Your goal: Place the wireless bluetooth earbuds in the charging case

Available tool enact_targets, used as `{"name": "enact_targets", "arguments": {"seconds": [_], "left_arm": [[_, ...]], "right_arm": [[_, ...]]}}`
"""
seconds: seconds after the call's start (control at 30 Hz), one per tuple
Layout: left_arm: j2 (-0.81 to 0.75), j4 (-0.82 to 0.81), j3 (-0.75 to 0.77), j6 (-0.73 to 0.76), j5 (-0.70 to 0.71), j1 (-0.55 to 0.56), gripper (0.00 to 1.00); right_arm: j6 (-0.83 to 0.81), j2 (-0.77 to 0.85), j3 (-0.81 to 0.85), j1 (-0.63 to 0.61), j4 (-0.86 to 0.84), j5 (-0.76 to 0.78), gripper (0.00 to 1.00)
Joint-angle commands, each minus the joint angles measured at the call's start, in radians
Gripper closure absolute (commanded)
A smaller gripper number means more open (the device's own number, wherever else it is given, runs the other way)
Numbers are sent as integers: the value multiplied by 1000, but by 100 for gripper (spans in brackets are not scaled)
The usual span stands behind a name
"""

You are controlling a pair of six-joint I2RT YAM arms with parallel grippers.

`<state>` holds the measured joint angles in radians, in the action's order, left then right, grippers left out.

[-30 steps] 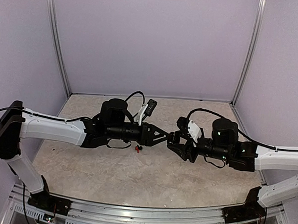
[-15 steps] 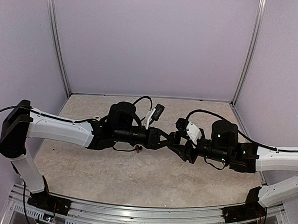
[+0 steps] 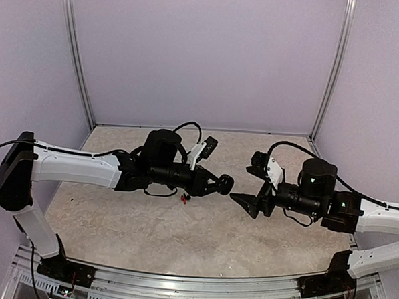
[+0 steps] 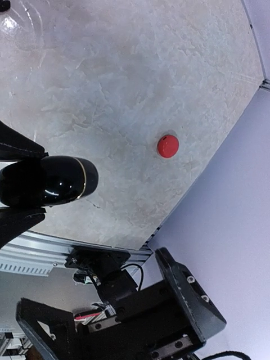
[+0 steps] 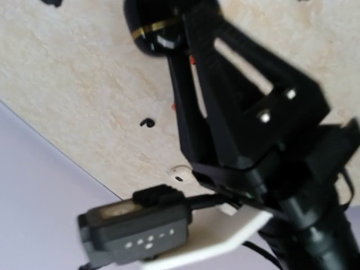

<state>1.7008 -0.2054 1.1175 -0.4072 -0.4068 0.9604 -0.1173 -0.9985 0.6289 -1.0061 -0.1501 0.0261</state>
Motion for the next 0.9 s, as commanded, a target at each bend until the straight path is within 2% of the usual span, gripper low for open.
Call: {"name": "enact_targets", "arguments": {"seconds": [0.0,0.13,0.27,0.47,0.57,0.87], "left_arm": [[-82,125,16,185,35,-7,92],[-132,151,-10,309,33,-3,92],[-221,150,-77,471,-45,20,89],[-300,289,-83,669,-71,102,90],[-291,345,-66,698,-73,130,94],[-288,310,-58,677,-42,169,95]], "right_arm": [[54,45,-21,-4,69,-62,9],[77,53,-10,2,104,-154,9],[85,69,-9,6,106,-322,11],[82,38,13,8,123,-499,24],[73,12,19,8,118,-554,29],[64,-38,49,-3,91,-617,45]]}}
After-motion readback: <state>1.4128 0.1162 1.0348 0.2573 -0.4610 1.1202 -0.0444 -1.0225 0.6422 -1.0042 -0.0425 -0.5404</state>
